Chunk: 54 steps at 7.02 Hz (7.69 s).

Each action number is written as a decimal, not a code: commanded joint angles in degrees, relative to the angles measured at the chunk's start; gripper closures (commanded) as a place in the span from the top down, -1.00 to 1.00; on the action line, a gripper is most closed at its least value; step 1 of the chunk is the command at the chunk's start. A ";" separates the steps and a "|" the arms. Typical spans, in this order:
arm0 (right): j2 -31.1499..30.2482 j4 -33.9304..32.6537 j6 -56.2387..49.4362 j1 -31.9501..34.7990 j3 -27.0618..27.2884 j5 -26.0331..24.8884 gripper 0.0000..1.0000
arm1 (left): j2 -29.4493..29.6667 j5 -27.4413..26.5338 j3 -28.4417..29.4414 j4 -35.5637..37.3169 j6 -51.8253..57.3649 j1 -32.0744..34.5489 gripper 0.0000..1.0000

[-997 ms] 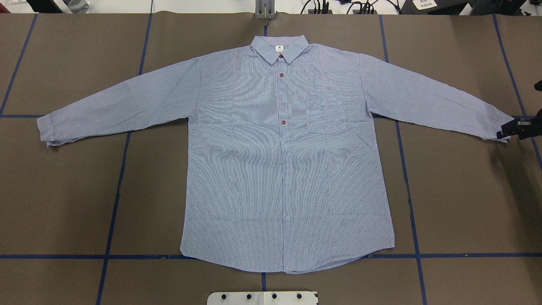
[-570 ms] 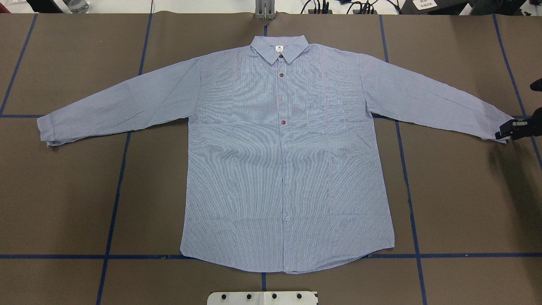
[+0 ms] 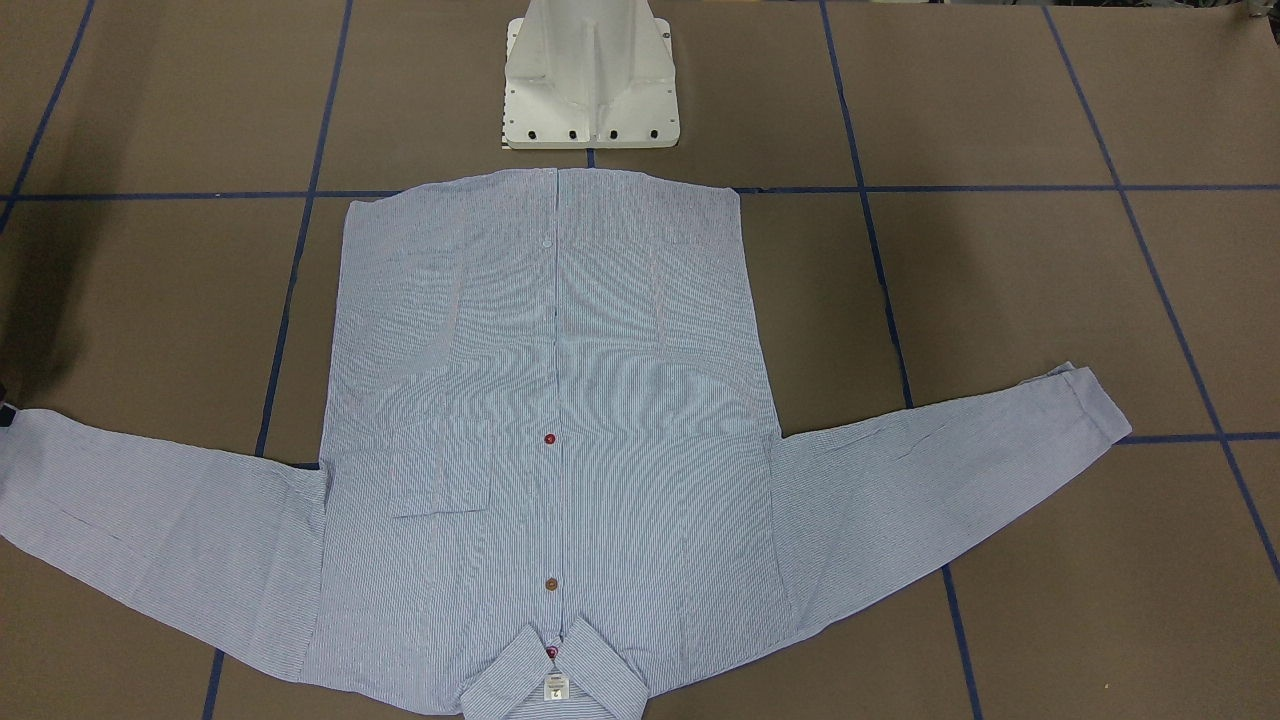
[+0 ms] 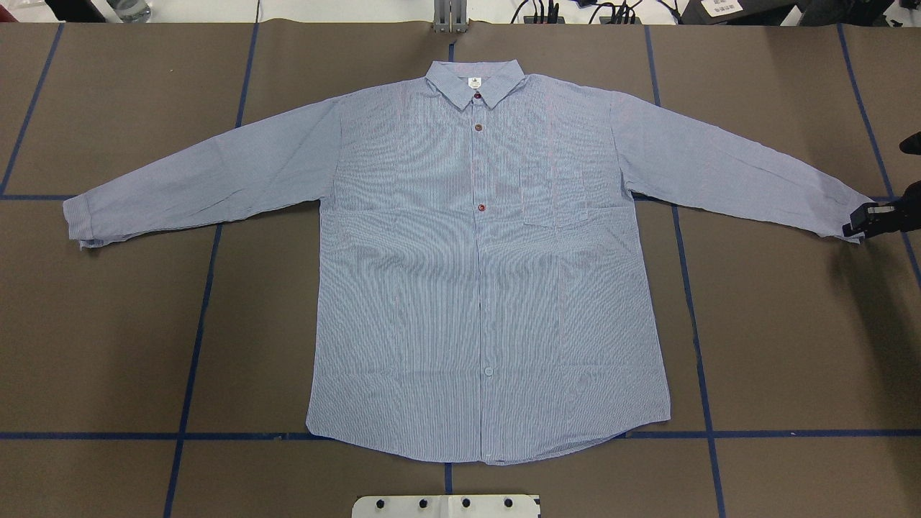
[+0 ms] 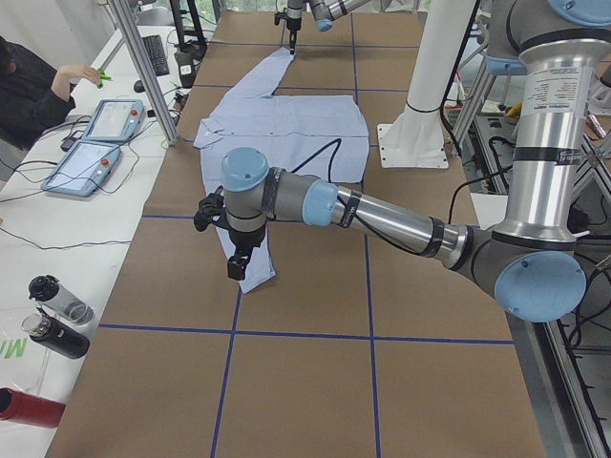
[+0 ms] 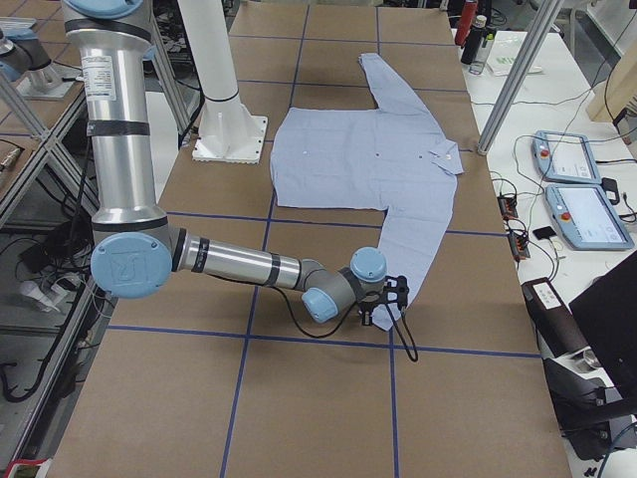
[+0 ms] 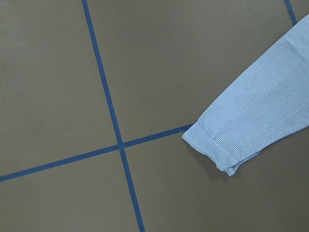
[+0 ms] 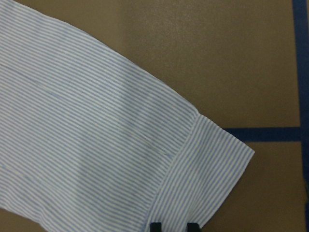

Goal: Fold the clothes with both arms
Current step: 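Lower the right gripper onto the cuff of the sleeve nearest it and grasp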

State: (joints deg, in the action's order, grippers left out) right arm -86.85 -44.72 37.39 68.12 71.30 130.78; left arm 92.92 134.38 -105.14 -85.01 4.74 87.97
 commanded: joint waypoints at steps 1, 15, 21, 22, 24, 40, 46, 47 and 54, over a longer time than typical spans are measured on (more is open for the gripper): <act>-0.25 0.08 0.05 0.08 -0.10 0.00 -0.41 | 0.07 0.00 -0.06 0.02 -0.61 0.01 0.99; -1.48 -0.36 0.14 0.78 0.16 0.09 -0.68 | 0.07 0.09 -0.59 0.02 -1.75 0.01 0.99; -1.31 -0.36 0.05 2.10 2.17 0.52 -1.00 | 0.24 0.09 -0.68 0.02 -2.54 0.01 0.99; -1.22 -0.36 0.05 3.23 2.70 2.01 -1.00 | 0.24 0.09 -0.68 0.02 -2.54 0.01 0.99; -1.39 -0.54 0.14 3.33 2.10 1.94 -0.68 | 0.24 0.09 -0.68 -0.06 -2.54 0.01 0.99; -0.16 -7.13 0.14 0.61 1.39 -1.58 -0.08 | 0.33 0.09 -1.29 0.02 -2.54 0.10 0.99; 0.10 -7.04 -0.03 0.35 1.48 -1.58 -0.05 | 0.33 0.09 -1.64 0.02 -3.25 0.01 0.99; 0.10 -7.04 -0.21 0.35 1.48 -1.58 -0.05 | 0.33 0.09 -1.64 0.02 -3.25 0.10 0.99; 0.01 -7.04 -0.39 -0.09 1.48 -1.49 -0.92 | 0.33 0.09 -1.91 0.02 -3.34 0.10 0.99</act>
State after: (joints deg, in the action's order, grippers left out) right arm -86.82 -51.76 36.97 68.04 72.79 129.26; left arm 93.25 134.47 -107.03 -84.99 1.44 88.06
